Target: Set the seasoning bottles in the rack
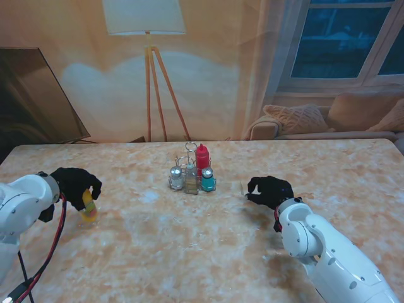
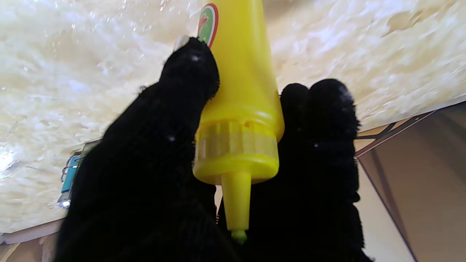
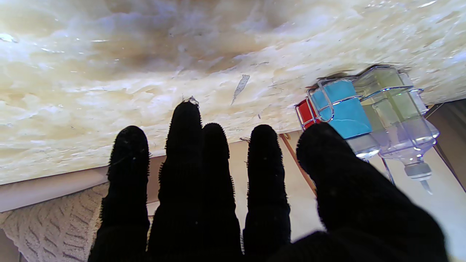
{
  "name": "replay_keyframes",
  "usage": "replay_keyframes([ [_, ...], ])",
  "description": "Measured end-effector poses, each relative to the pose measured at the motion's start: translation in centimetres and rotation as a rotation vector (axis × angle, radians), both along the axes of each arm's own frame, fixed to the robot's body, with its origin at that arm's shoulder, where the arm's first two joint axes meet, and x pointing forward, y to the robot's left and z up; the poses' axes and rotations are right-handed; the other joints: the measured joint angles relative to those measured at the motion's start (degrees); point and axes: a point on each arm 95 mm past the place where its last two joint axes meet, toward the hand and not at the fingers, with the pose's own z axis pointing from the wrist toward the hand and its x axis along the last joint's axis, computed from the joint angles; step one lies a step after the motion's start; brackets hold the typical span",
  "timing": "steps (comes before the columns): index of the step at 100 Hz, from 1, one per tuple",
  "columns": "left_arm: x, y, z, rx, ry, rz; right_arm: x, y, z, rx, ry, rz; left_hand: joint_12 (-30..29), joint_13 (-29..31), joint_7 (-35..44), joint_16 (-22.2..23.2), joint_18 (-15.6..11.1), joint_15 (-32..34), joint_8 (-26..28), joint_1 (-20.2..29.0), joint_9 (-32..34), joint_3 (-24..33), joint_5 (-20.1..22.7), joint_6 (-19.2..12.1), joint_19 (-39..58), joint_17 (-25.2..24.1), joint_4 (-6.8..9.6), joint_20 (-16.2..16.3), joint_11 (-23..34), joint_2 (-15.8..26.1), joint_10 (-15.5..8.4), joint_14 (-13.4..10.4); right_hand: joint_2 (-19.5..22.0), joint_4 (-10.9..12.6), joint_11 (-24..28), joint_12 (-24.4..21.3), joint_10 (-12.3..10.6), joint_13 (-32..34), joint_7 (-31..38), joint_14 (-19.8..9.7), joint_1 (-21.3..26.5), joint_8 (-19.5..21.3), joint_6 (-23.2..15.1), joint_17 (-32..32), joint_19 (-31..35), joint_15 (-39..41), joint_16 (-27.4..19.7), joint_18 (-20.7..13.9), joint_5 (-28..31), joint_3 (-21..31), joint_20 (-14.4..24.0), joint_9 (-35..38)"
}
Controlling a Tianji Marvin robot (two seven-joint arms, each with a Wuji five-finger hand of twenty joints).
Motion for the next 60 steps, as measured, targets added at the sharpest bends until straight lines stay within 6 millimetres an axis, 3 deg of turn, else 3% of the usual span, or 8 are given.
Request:
replay_keyframes([
  [60,9.6,-7.3,5.2,-0.024,-0.009,-0.102,0.2,-0.1,-0.1,-0.003,0.004,-0.003,0.31,0.08,0.95,0.75,0.0,-0.01,0.0,-0.02,0.07,0.0,0.0,-0.61,0.0,0.05,-0.01,0.63,0.0,-0.01,0.0,-0.02,0.0,0.0,0.0,0.0,0.0,0.0,0.0,0.0,0.0,-0.01,0.0,0.0,0.0,0.01,0.0,0.0,0.0,0.01,0.0,0.0],
])
